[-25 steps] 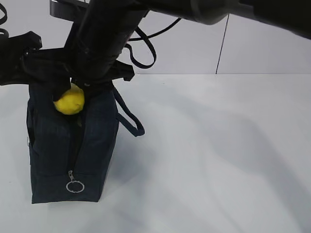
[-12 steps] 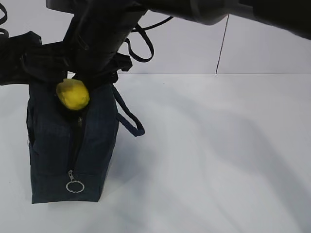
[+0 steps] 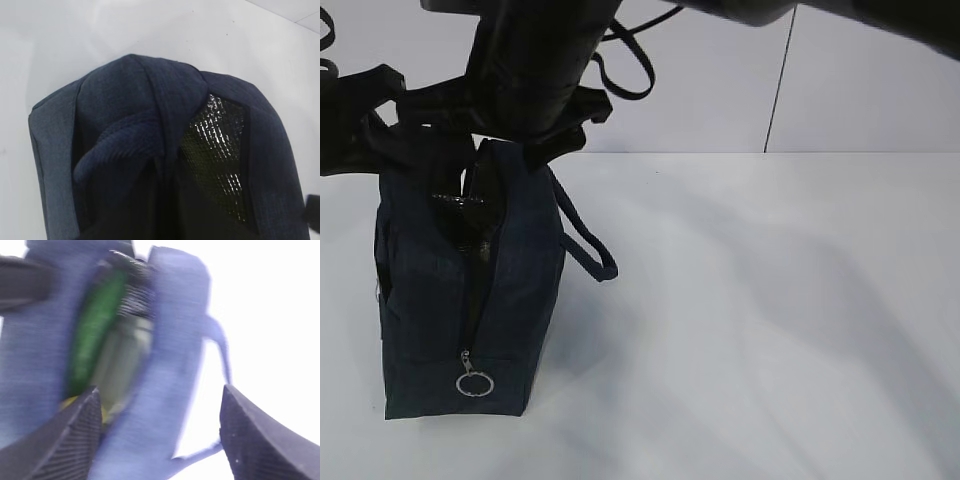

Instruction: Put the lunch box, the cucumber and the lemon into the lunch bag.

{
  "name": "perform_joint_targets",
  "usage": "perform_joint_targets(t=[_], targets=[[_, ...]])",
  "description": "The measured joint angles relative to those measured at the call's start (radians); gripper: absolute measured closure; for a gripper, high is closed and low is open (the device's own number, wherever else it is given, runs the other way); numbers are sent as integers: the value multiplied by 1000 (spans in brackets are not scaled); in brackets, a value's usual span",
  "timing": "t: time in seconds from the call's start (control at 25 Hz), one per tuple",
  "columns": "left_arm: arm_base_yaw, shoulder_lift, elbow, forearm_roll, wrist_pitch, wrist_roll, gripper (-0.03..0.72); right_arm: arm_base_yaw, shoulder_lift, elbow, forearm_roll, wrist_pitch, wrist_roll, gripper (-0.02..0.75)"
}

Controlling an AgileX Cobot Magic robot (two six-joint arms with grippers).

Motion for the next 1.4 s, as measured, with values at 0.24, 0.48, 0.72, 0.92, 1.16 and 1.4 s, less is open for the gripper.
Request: perform_joint_targets(t=[0.24, 0.48, 0.72, 0.92, 1.16, 1.4], targets=[[0, 0, 0, 0, 0, 0, 682, -22, -27, -40, -113, 123, -10, 170], [0, 0, 0, 0, 0, 0, 682, -145, -27, -40, 31, 107, -90, 172], [0, 0, 0, 0, -1, 0, 682, -267, 7, -40, 371, 91, -308, 172], [0, 0, 0, 0, -2, 0, 682, -297, 66, -40, 525, 89, -421, 172], [0, 0, 0, 0, -2, 0, 682, -297, 144, -40, 624, 83, -473, 194], [0, 0, 0, 0, -2, 0, 682, -297, 170, -40, 646, 61, -502, 479]])
